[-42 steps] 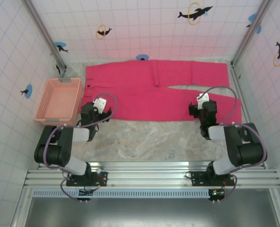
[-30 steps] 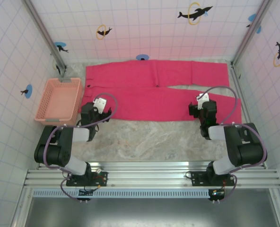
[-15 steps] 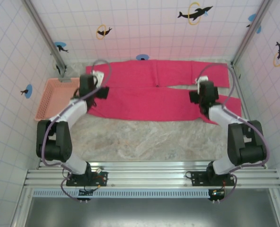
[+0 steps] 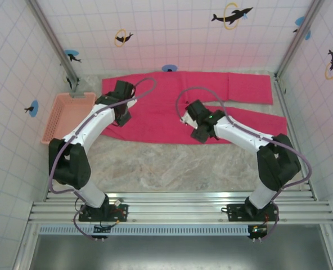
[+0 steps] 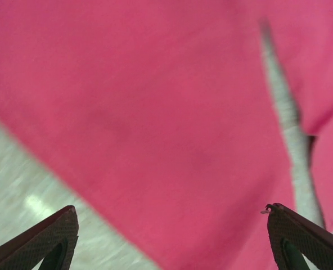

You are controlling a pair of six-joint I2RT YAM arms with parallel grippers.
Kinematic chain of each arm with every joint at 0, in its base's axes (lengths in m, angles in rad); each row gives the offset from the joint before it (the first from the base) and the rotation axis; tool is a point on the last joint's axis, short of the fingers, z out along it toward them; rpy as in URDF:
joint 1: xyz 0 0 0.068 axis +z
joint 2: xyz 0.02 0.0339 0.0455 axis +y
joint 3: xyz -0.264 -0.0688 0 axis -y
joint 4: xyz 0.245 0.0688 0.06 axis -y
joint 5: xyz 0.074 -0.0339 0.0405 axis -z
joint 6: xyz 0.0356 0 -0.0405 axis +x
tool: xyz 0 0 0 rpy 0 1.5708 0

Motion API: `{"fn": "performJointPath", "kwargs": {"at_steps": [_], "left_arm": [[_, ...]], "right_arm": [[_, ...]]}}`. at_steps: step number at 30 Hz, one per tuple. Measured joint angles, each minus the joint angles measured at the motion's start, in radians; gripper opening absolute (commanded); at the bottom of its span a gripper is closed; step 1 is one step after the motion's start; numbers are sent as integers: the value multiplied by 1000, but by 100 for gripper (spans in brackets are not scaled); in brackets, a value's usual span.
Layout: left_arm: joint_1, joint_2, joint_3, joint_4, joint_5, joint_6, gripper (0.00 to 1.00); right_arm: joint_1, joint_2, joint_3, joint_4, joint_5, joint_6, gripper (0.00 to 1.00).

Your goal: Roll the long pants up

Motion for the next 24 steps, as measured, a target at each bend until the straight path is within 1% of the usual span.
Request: {"fn": "performJointPath", "kwargs": {"at_steps": [3, 5, 8, 10, 12, 16, 19, 22, 24], "left_arm": [[-17, -25, -84, -26, -15, 27, 97], [-43, -29, -113, -37, -23, 29, 97], [-89, -23, -130, -42, -44, 29, 96], [-116, -5, -131, -39, -64, 25, 93], [-130, 21, -134, -37, -81, 24, 93], [-135, 72, -148, -35, -109, 23, 92], [-134, 91, -153, -40, -98, 17, 86], [-135, 112, -153, -44, -85, 1, 83], [-135, 141, -153, -44, -76, -11, 78]], "right_arm": [[6, 0, -67, -35, 12, 9, 89], [-27, -3, -95, -51, 17, 24, 89], [-120, -21, -111, -68, 24, 56, 89], [-183, -50, -111, -69, 42, 77, 90], [-214, -77, -111, -68, 58, 89, 90], [-240, -100, -111, -68, 75, 104, 90], [-267, -100, -111, -70, 88, 119, 90], [-310, -100, -111, -72, 91, 139, 90], [-343, -106, -114, -73, 93, 150, 90]]}}
